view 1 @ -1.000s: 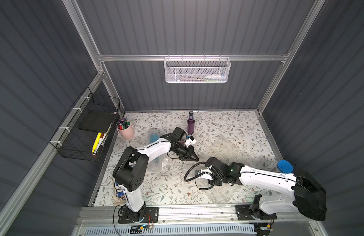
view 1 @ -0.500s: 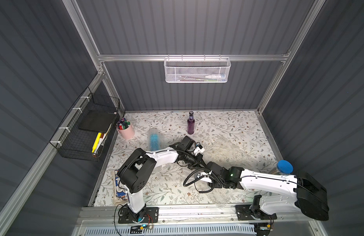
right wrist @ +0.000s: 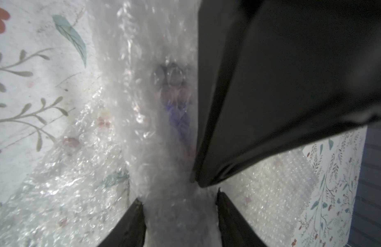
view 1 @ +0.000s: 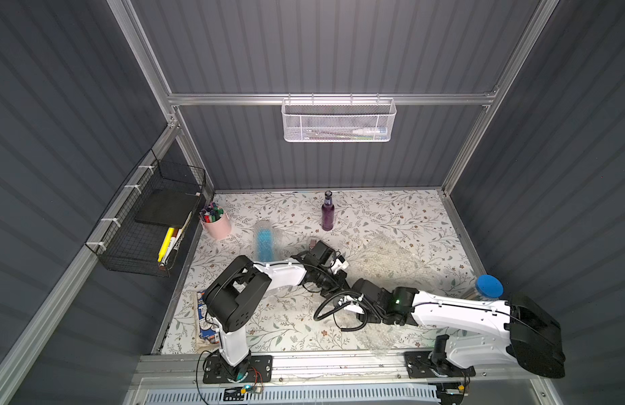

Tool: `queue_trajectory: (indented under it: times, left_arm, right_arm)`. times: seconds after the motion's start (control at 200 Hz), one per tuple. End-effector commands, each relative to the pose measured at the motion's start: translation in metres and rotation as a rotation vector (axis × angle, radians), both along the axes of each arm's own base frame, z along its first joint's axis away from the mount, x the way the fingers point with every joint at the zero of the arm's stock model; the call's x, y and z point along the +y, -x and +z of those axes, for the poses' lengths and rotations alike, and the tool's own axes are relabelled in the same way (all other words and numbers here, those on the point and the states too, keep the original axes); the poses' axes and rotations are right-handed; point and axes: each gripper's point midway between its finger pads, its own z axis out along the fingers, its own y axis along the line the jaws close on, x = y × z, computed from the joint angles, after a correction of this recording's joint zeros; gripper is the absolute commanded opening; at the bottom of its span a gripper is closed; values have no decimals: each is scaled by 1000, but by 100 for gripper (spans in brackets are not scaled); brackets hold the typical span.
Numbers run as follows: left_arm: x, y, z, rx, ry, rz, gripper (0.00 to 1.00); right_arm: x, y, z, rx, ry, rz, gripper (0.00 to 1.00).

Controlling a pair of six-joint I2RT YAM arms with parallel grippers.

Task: Wrap wine bottles in bubble wrap
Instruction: Stick the tape on the bubble wrap.

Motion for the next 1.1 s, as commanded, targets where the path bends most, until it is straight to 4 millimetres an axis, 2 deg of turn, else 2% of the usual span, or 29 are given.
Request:
queue_trajectory:
  times: [0.0,0.17,0.19,0.33,0.48,0.585,0.74,0.88,1.036,1.056,1.096]
  left_arm:
    - [15,10,-32,27,-120,-13,0]
    - [16,11,-41,11,-156,-23,0]
    - [17,11,-41,10,-159,-27,0]
    - [17,11,-42,2,-160,-37,0]
    - [16,10,-40,-7,-155,-36,0]
    - [15,9,-39,-10,-148,-29,0]
    - [14,7,-37,-17,-148,-25,0]
    - [16,9,-37,-16,-155,-25,0]
    - [16,9,-36,-20,-154,-25,0]
    - [17,9,-36,-20,-156,-24,0]
    - [17,9,-36,-21,-154,-24,0]
  right_arm:
    - [-3,1,1,-4,-10,-23,55]
    - [0,-3,13,-22,-87,-67,67]
    - [1,-3,22,-35,-125,-69,68]
    - [3,-3,47,34,-298,-121,78]
    - [-6,-17,79,147,-575,-265,78]
    - [-8,-29,90,242,-702,-388,69]
    - [8,-29,87,455,-800,-473,51]
    - [15,-30,66,571,-808,-546,32]
    - [13,-41,51,622,-806,-665,20]
    - [12,-42,42,641,-790,-695,18]
    - [12,-43,37,658,-783,-721,17]
